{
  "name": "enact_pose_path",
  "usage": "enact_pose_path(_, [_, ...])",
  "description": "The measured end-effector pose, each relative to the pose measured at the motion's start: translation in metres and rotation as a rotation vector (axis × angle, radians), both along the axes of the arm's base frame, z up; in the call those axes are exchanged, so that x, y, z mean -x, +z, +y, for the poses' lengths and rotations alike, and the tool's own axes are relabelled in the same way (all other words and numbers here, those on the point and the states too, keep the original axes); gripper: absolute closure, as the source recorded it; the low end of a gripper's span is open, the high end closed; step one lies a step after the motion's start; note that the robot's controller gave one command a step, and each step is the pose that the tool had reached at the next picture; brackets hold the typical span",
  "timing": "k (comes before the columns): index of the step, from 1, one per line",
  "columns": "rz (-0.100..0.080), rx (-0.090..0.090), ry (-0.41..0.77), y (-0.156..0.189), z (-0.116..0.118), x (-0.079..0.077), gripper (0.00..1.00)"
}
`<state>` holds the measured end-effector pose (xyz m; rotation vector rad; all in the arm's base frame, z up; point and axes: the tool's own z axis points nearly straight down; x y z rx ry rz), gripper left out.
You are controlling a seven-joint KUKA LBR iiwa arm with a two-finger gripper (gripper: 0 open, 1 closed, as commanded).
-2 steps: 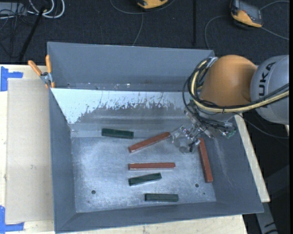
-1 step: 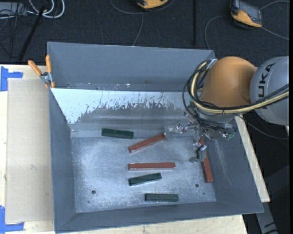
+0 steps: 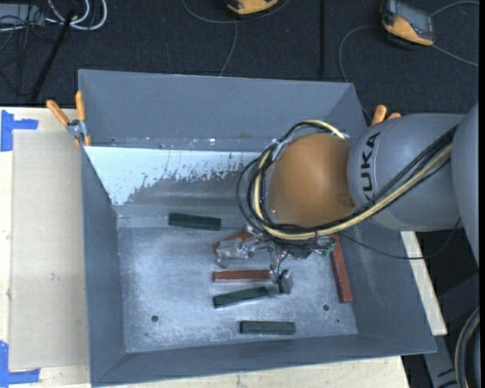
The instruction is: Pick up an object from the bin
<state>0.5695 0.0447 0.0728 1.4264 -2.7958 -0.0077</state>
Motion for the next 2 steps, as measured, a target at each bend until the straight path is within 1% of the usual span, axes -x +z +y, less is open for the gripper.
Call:
enact_pose_path(1, [-0.003, 0.002, -0.006, 0.001, -0.003, -0.001, 1.00])
enact_pose_path(2, [-0.011, 0.001, -0.009, 0.163, 0.014, 0.059, 1.00])
